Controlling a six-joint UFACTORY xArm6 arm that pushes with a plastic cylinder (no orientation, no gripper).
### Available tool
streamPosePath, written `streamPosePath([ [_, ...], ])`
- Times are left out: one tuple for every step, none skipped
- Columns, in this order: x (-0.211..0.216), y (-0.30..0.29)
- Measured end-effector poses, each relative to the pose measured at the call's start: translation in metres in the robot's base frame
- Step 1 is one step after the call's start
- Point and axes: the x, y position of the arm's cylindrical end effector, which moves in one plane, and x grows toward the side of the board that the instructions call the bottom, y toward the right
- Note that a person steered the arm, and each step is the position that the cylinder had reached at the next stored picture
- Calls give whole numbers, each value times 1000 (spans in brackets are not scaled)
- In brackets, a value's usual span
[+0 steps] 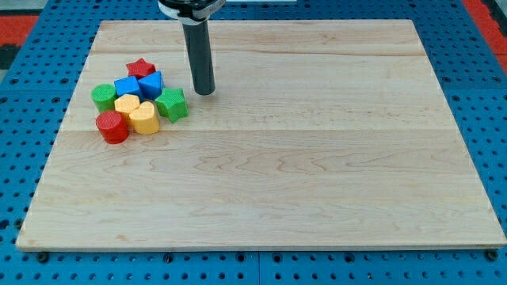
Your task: Separate the red star from the blue blocks
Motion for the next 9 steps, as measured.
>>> streamPosePath([
  [-4, 0],
  [-6, -1],
  [-36, 21],
  [-94, -21],
  [-101, -90],
  [-74, -174],
  [-12, -180],
  [-8, -136],
  [-32, -43],
])
